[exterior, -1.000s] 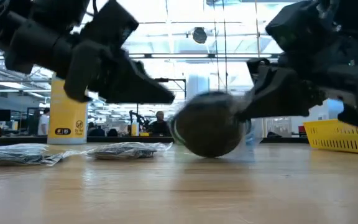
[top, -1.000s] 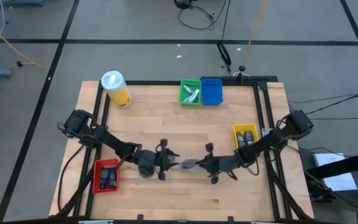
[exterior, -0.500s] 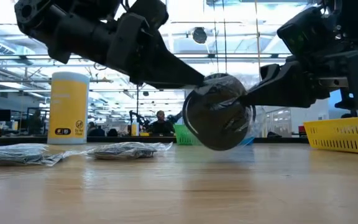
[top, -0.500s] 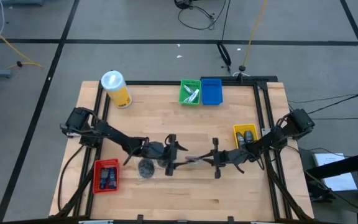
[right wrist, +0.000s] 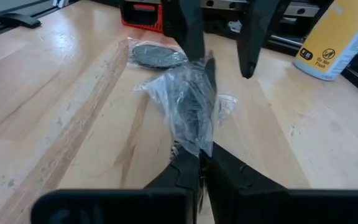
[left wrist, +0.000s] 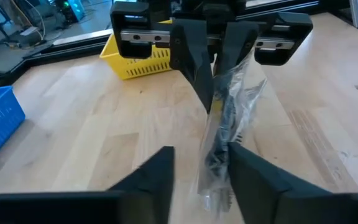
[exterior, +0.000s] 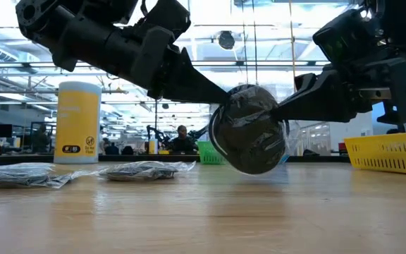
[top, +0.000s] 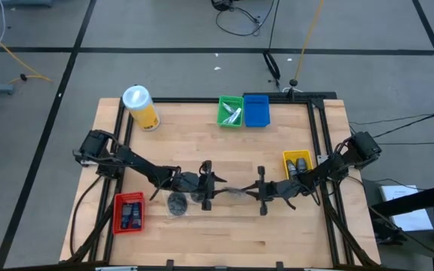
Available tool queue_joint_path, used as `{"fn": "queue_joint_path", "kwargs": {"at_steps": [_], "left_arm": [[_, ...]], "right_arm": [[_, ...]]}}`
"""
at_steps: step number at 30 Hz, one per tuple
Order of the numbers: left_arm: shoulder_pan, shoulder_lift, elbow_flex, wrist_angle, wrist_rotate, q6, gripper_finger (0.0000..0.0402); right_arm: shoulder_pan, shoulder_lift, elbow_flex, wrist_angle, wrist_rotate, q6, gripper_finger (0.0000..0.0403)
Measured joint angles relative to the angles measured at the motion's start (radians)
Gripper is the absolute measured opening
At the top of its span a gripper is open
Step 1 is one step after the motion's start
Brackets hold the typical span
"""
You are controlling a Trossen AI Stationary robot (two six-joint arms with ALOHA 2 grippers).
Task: Pick & Place Travel size toiletries
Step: Put the black hairbrush into the blue basket
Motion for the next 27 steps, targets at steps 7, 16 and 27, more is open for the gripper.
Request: {"fn": "queue_joint_path", "kwargs": {"at_steps": [7,16,27], "left_arm": [[0.0,0.0,0.0,-0.002,-0.004,0.001,0.0026],[-0.005,0.0,0.0,-0.024,-0.001,0.004,0.0022],[-0.035,0.0,0.0,-0.023,0.023,0.058,0.0005]], "right_arm": [[0.0,0.0,0.001,-0.014,-0.001,0.015,0.0031],[-0.002,-0.094,0.002,-0.163,-0.001,0.123,0.0145],[-0.001,-0.188,0.002,-0.262,0.0,0.131,0.0168]]}}
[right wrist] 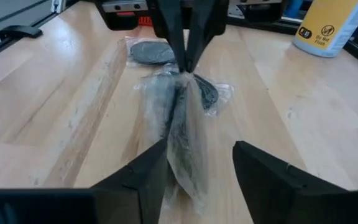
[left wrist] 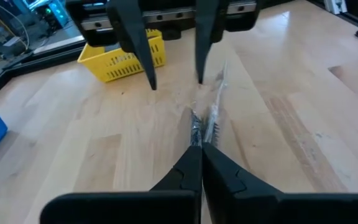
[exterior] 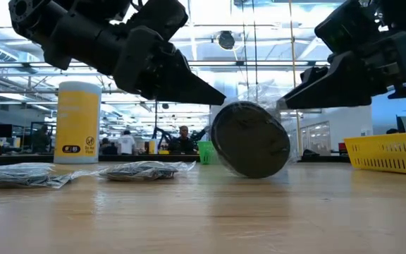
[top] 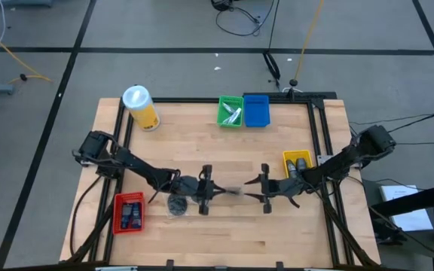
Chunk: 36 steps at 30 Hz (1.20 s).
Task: Pick & Place Travel size toiletries
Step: Put the black hairbrush into the blue basket
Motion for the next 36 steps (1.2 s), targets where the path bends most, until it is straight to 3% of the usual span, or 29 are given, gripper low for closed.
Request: {"fn": "queue_joint_path", "kwargs": {"at_steps": [10,14,25,31,36], "left_arm": [[-0.001,0.0,0.0,0.013,0.0,-0.004,0.0019],[-0.001,0.0,0.0,0.032,0.0,-0.005,0.0019],[-0.001,0.0,0.0,0.014,-0.008,-0.027,0.0019],[0.072,0.0,0.0,-0.133,-0.115,-0.321,0.0019],[0.186,0.025,0.0,-0.213,0.055,-0.409,0.0019]], "right_arm": [[-0.021,0.062,0.017,0.038,0.002,-0.045,0.0075],[-0.021,0.105,0.052,0.042,0.002,-0.081,0.0066],[-0.022,0.217,0.133,0.014,0.006,-0.272,0.0156],[-0.027,0.176,0.177,-0.269,0.005,-0.33,0.0209],[-0.04,0.159,0.203,-0.39,0.01,-0.534,0.0233]]}}
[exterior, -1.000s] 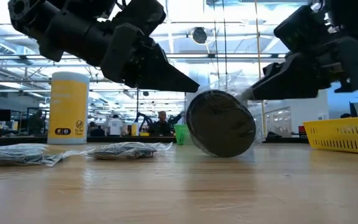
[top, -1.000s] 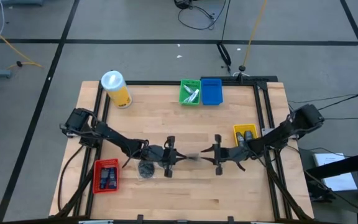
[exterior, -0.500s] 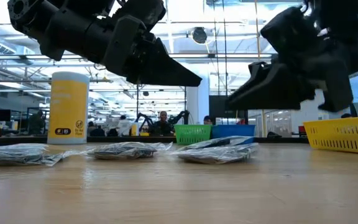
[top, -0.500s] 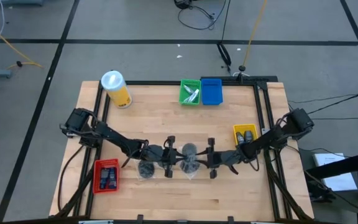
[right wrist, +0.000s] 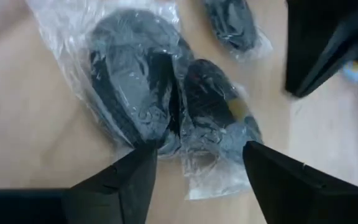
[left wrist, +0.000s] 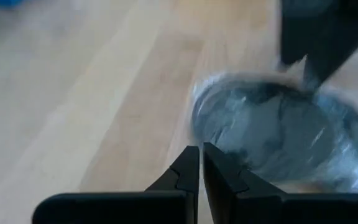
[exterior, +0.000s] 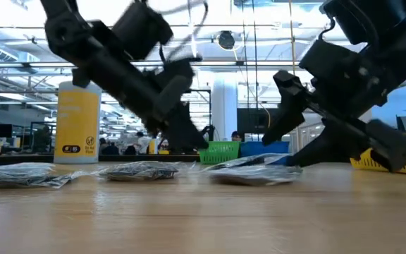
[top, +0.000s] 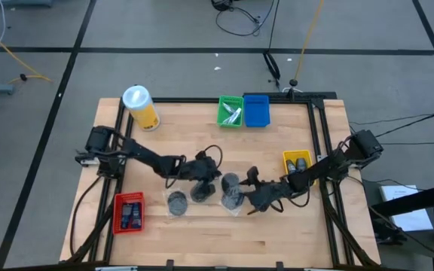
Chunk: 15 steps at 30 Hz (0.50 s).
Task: Pick & Place Travel size toiletries
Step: Put the black hairbrush into the blue basket
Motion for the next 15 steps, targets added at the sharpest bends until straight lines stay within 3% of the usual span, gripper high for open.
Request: {"fn": "queue_joint_path", "kwargs": {"at_steps": [4,8,15], "left_arm": [[0.025,0.042,0.0,0.05,0.084,0.022,0.0019],[0.025,0.086,0.001,0.087,0.088,0.028,0.0019],[0.025,0.1,0.001,0.121,0.087,0.033,0.0019]], "right_arm": [[-0.017,0.008,0.001,0.009,0.046,-0.201,0.0232],[-0.042,0.026,0.0,0.059,0.045,-0.361,0.0217],[-0.062,0.047,0.0,0.186,0.022,-0.44,0.0168]]}}
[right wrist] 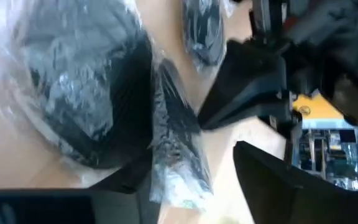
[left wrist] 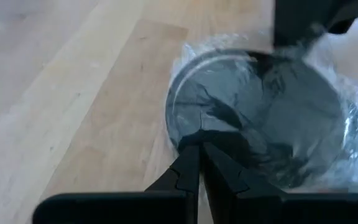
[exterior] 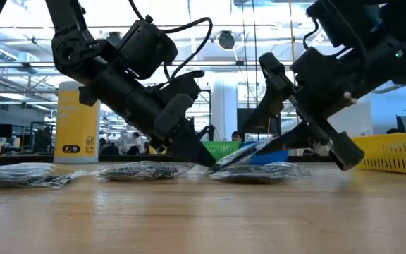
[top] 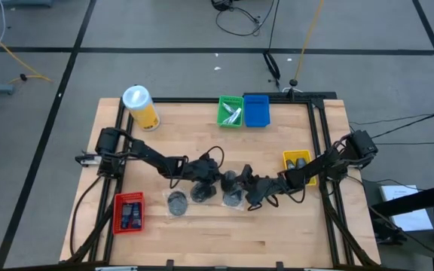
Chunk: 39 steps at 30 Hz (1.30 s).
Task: Pick & Place Travel size toiletries
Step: Put the black hairbrush into the blue basket
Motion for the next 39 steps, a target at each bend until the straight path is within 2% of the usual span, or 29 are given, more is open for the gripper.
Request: {"fn": "queue_joint_path", "kwargs": {"at_steps": [5,10,13,16,20,24,27,29,31,35,37,39], "left_arm": [[-0.004,0.0,0.0,0.074,0.013,0.026,0.0019],[-0.017,-0.031,0.0,0.097,0.016,0.038,0.0019],[-0.028,-0.1,0.0,0.028,0.007,0.05,0.0019],[-0.055,-0.197,0.0,-0.109,-0.096,0.055,0.0019],[-0.111,-0.313,0.0,-0.313,-0.333,0.047,0.0019],[-0.163,-0.34,0.0,-0.372,-0.48,0.038,0.0019],[-0.181,-0.327,0.0,-0.359,-0.496,0.054,0.0019],[-0.185,-0.317,0.0,-0.356,-0.498,0.057,0.0019],[-0.186,-0.307,0.0,-0.338,-0.499,0.058,0.0019],[-0.183,-0.288,0.0,-0.303,-0.497,0.095,0.0019],[-0.178,-0.284,0.0,-0.282,-0.487,0.106,0.0019],[-0.175,-0.284,0.0,-0.272,-0.482,0.109,0.0019]], "right_arm": [[0.001,0.001,0.0,0.005,-0.012,0.018,0.01],[0.002,0.001,0.0,0.004,-0.007,0.115,0.0015],[0.007,0.001,0.0,0.017,0.032,0.221,0.0009],[0.025,-0.03,-0.001,0.008,0.167,0.315,0.0005],[0.02,-0.159,-0.002,-0.096,0.373,0.376,0.0003],[-0.095,-0.398,0.002,-0.273,0.4,0.439,0.0001],[-0.27,-0.574,0.032,-0.488,0.297,0.52,0.0001],[-0.42,-0.654,0.056,-0.635,0.135,0.584,0.0001],[-0.582,-0.695,0.082,-0.726,-0.079,0.641,0.0001],[-0.859,-0.671,0.094,-0.739,-0.45,0.657,0.0001],[-0.962,-0.621,0.094,-0.683,-0.579,0.659,0.0],[-1.047,-0.562,0.097,-0.641,-0.663,0.659,0.0]]}}
